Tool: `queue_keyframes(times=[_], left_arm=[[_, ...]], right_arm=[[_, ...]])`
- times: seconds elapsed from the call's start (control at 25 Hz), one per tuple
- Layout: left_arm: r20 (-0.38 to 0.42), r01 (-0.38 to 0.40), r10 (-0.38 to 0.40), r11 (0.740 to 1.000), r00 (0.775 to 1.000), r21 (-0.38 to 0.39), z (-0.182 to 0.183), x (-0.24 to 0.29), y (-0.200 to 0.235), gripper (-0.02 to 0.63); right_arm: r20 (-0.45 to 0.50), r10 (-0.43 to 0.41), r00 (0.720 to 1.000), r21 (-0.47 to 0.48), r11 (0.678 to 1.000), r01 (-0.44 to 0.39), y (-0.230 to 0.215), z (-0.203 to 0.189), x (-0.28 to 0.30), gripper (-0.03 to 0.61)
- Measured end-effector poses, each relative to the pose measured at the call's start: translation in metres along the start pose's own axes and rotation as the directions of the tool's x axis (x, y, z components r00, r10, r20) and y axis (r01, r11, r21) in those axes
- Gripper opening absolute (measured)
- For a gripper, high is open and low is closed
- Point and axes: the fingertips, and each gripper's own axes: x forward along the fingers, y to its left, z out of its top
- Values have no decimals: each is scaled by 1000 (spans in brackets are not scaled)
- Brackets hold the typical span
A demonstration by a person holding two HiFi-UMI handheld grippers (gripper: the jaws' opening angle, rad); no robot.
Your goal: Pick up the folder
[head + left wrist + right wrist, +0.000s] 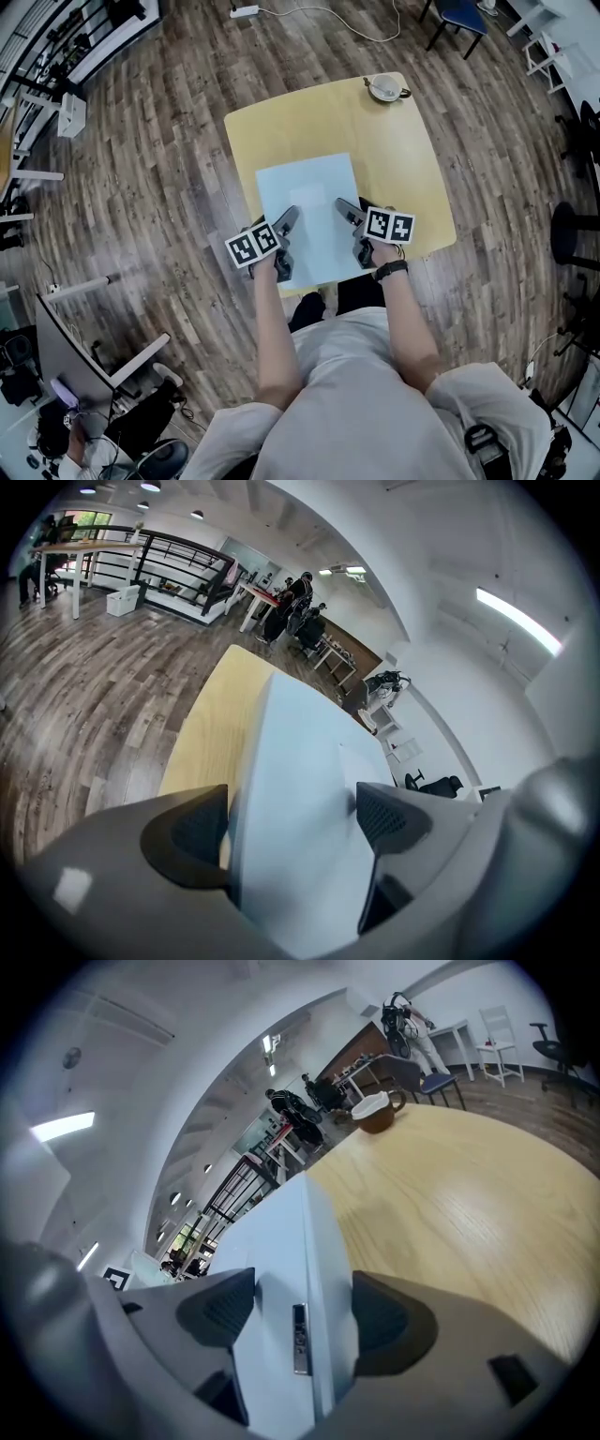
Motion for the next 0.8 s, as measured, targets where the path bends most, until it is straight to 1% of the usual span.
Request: queue_keyframes(times=[0.36, 0.56, 0.8], left_arm=[[86, 41, -45, 998, 995, 51, 36, -35, -25, 420], [140, 70, -86, 991, 986, 116, 61, -59, -43, 420], [179, 109, -146, 973, 973, 202, 87, -84, -72, 420]], right_arm=[[80, 37, 996, -62, 998, -32, 43, 32, -20, 304], [144, 87, 986, -108, 992, -72, 75, 49, -38, 304], [210, 113, 971, -182, 980, -75, 105, 74, -62, 304]])
